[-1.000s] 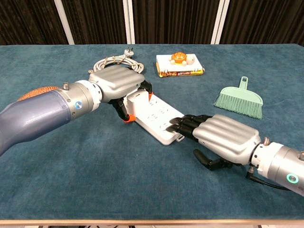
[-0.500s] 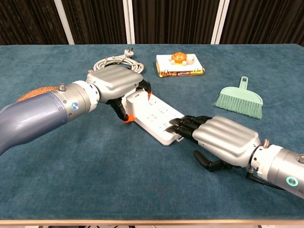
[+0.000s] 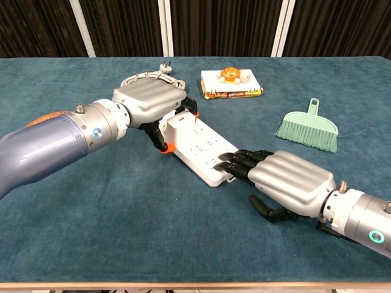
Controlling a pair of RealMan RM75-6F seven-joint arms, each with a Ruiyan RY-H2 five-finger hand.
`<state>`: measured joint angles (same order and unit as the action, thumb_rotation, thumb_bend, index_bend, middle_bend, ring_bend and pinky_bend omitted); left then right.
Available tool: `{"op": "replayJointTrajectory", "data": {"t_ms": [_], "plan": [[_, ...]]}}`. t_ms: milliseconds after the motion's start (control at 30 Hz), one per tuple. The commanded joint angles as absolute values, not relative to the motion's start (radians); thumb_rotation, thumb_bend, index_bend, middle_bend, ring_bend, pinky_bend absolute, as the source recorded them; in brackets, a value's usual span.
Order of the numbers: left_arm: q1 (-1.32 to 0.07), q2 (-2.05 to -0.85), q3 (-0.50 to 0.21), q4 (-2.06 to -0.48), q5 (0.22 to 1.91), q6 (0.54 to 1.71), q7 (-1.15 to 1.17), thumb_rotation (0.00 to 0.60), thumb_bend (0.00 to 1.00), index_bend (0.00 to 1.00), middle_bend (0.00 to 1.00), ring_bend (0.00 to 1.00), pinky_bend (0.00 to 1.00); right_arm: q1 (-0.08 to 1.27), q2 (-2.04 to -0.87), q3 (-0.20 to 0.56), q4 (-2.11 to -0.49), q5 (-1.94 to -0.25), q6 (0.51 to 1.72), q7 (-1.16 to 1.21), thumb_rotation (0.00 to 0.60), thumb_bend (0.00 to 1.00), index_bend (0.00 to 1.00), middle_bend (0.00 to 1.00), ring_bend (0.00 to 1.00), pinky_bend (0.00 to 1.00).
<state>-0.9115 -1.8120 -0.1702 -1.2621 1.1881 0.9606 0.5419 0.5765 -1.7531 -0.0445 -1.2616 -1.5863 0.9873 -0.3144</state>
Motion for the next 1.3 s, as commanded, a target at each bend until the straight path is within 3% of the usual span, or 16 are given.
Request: {"op": "replayJointTrajectory", "data": {"t_ms": [33, 667, 1100, 1300], "plan": [[-0.912, -1.812, -0.171, -1.266, 1.19, 0.962, 0.544, 0.6, 0.5, 0.55, 0.57, 0.21, 0.14, 0.576, -1.754, -0.046, -1.261, -1.586, 0.988, -0.312, 0.6, 0.75, 0.12, 0.11, 0.11, 0.19], [-0.918, -1.784, -0.181, -1.331, 1.218, 0.979, 0.552, 0.6, 0.5, 0.55, 0.57, 0.22, 0.14, 0.574, -1.765, -0.053, -1.256, -1.587, 0.99, -0.308, 0.6, 0.75, 0.12, 0.11, 0.11, 0.19], [-0.928, -1.707, -0.265, -1.456, 1.241, 1.05, 0.552, 0.6, 0.49, 0.55, 0.57, 0.22, 0.14, 0.569, -1.751, -0.039, -1.301, -1.6, 1.033, -0.329, 0.6, 0.75, 0.12, 0.11, 0.11, 0.19], [-0.903, -1.652, -0.26, -1.502, 1.221, 1.065, 0.574, 0.6, 0.4, 0.48, 0.52, 0.22, 0.14, 0.568, -1.72, -0.005, -1.353, -1.631, 1.109, -0.366, 0.6, 0.75, 0.06, 0.11, 0.09, 0.12]]}}
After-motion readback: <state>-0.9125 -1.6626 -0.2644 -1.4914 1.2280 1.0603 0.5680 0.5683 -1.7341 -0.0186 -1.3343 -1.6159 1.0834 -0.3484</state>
